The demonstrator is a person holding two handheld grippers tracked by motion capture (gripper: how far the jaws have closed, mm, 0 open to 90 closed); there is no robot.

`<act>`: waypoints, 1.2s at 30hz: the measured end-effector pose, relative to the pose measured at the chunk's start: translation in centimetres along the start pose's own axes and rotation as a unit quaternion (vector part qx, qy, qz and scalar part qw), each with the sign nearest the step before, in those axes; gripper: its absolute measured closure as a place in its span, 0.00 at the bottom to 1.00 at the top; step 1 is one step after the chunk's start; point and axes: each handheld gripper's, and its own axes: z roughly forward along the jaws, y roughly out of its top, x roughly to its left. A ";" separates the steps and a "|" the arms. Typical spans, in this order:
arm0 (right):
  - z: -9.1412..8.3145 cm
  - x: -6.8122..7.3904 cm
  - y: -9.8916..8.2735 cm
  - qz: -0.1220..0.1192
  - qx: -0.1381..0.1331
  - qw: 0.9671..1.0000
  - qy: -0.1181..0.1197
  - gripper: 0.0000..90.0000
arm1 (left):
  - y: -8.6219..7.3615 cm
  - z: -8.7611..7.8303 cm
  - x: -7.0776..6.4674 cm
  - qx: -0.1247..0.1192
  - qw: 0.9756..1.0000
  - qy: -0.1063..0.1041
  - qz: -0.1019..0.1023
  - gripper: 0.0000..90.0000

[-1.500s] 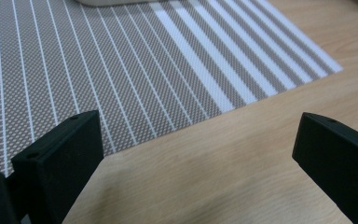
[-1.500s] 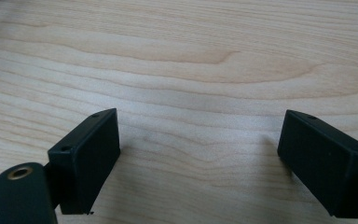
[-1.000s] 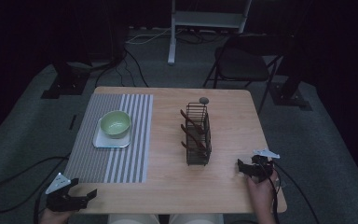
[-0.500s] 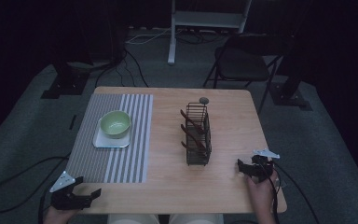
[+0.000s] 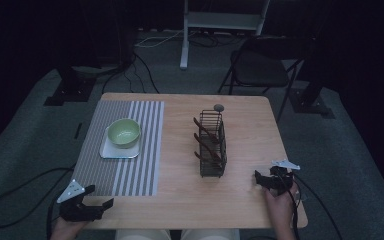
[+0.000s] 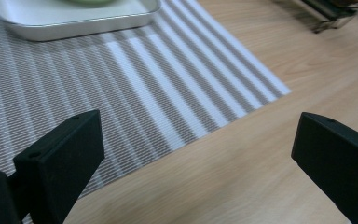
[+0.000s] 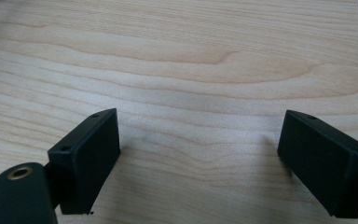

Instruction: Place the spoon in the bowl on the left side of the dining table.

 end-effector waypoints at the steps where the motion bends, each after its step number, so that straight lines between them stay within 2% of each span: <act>1: 0.0 0.0 0.0 0.000 0.000 1.000 0.000 0.13 | 0.0 0.0 0.0 0.000 1.000 0.000 0.000 0.03; 2: 0.0 0.0 0.0 0.000 0.000 1.000 0.000 0.13 | 0.1 0.0 -0.1 -0.001 1.000 0.001 0.001 0.03; 5: 0.0 0.0 0.0 0.000 0.000 1.000 0.000 0.13 | 0.5 0.2 -0.4 -0.001 1.000 -0.014 0.002 0.03; 7: 0.0 0.0 0.0 0.000 0.000 1.000 0.000 0.13 | 0.6 0.2 -0.5 -0.003 1.000 -0.011 0.003 0.03; 10: 0.0 0.0 0.0 0.000 0.000 1.000 0.000 0.13 | 1.2 0.4 -0.9 -0.002 1.000 -0.021 0.011 0.03; 12: 0.0 0.0 0.0 0.000 0.000 1.000 0.000 0.13 | 1.5 0.6 -1.1 -0.003 1.000 -0.018 0.013 0.03; 15: 0.0 0.0 0.0 0.000 0.000 1.000 0.000 0.13 | 2.1 1.0 -1.3 -0.004 0.999 -0.031 0.015 0.03; 20: 0.0 0.0 0.0 0.000 0.000 1.000 0.000 0.13 | 2.8 1.3 -1.8 -0.006 0.999 -0.034 0.022 0.03; 21: 0.0 0.0 0.0 0.000 0.000 1.000 0.000 0.13 | 3.4 1.9 -2.4 -0.003 0.999 -0.037 0.032 0.03; 28: 0.0 0.0 0.0 0.000 0.000 1.000 0.000 0.13 | 5.0 3.1 -3.7 -0.006 0.997 -0.058 0.046 0.03; 31: 0.0 0.0 0.0 0.000 0.000 1.000 0.000 0.13 | 5.5 3.4 -4.1 -0.007 0.997 -0.058 0.051 0.03; 36: 0.0 0.0 0.0 0.000 0.000 1.000 0.000 0.13 | 7.0 4.6 -5.2 -0.006 0.995 -0.073 0.066 0.03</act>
